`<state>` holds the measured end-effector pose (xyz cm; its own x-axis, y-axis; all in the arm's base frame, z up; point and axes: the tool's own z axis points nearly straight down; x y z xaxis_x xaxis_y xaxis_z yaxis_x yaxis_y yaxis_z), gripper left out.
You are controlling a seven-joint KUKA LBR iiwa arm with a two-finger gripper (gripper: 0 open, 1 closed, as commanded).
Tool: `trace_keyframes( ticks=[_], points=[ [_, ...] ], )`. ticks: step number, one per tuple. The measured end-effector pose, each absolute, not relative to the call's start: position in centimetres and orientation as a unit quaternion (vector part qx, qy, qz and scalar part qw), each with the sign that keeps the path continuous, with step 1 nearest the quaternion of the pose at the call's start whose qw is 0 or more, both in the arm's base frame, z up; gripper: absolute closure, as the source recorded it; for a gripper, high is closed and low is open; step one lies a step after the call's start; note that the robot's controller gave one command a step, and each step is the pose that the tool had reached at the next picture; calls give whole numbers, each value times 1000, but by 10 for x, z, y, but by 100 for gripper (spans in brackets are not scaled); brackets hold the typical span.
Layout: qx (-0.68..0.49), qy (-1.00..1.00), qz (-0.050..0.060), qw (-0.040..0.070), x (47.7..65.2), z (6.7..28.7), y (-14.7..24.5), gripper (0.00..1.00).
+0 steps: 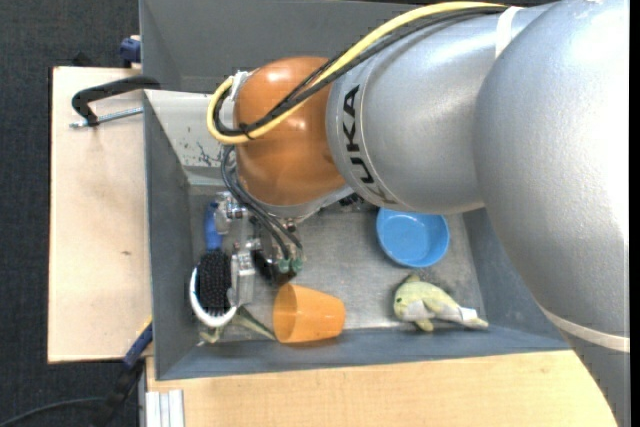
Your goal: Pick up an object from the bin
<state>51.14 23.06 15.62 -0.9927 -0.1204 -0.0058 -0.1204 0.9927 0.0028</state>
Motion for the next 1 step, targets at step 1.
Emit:
trace_keyframes(
  ticks=[1],
  points=[
    [-180, 984, 2, 13, 510, 97, 223, 0]
  ],
)
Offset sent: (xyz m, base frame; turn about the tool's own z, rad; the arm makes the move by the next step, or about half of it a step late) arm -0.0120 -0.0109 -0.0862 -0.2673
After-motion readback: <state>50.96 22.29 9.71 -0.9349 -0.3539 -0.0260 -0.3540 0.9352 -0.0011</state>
